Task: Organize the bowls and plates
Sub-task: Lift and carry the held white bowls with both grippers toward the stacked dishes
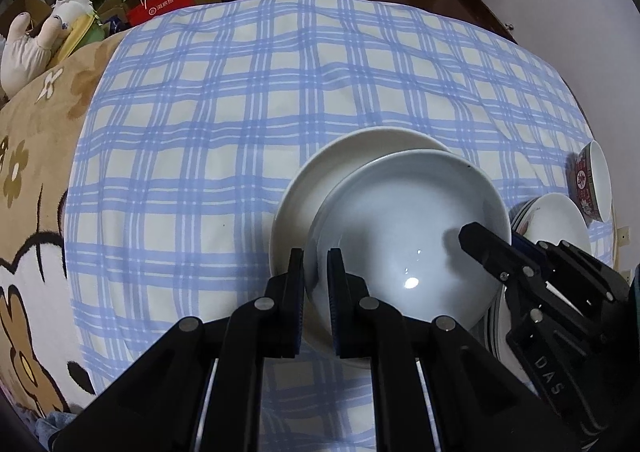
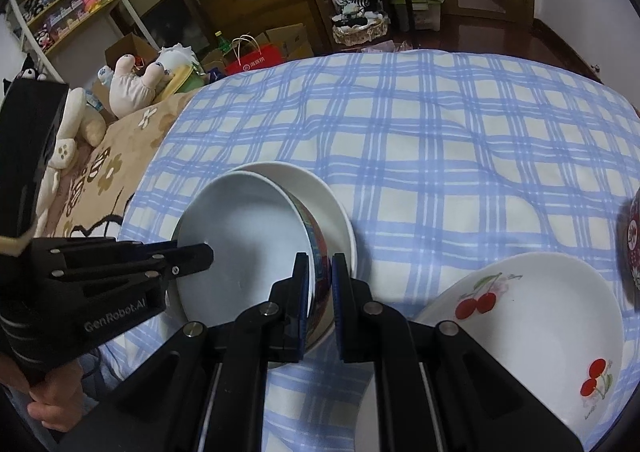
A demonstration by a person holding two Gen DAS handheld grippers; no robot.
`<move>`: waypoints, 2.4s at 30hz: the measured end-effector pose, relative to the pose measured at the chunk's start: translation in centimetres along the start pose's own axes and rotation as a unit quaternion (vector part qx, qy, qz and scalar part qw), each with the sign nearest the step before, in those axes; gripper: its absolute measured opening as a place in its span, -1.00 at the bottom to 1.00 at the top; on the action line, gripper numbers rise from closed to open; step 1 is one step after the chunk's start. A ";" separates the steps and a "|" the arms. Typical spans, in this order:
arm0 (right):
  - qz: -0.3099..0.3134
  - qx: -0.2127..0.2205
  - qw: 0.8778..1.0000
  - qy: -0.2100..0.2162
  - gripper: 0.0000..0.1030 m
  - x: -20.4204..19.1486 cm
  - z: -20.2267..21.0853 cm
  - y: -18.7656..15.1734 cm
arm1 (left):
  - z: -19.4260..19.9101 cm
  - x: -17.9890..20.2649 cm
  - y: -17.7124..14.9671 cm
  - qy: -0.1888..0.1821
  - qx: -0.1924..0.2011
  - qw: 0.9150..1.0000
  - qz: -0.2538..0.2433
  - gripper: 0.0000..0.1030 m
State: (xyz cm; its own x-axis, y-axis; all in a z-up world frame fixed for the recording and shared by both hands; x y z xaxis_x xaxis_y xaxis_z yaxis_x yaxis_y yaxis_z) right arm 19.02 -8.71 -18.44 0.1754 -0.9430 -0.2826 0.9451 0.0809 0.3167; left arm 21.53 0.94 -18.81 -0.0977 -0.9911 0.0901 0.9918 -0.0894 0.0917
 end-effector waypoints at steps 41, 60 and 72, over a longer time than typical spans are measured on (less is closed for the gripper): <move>0.014 0.006 1.000 -0.022 -0.75 -0.7 -0.5 -0.1 | 0.0 -0.2 1.2 0.019 0.015 1.000 -0.009 -0.75; 0.018 0.007 1.000 -0.016 -0.71 -0.7 -0.3 -0.1 | 0.6 -0.3 1.4 0.014 0.030 0.999 -0.012 -0.72; 0.014 0.005 1.000 -0.015 -0.71 -0.8 0.0 0.0 | 0.6 -0.5 1.4 0.009 0.032 0.999 -0.005 -0.72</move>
State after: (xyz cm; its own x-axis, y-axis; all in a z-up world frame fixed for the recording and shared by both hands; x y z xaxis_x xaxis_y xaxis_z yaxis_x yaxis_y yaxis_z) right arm 18.93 -7.94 -18.24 0.1938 -0.9499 -0.2453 0.9372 0.1054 0.3325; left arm 22.95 1.39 -18.13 -0.1054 -0.9919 0.0716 0.9834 -0.0932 0.1558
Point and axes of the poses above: each gripper's, at about its wrist camera, not at the fingertips, and z roughly against the way its jaws point, x to its right, y to its top, the point moved 6 cm from there along -z, roughly the way its jaws point, and after that the axes turned 11 degrees about -x, right-handed, at the moved point
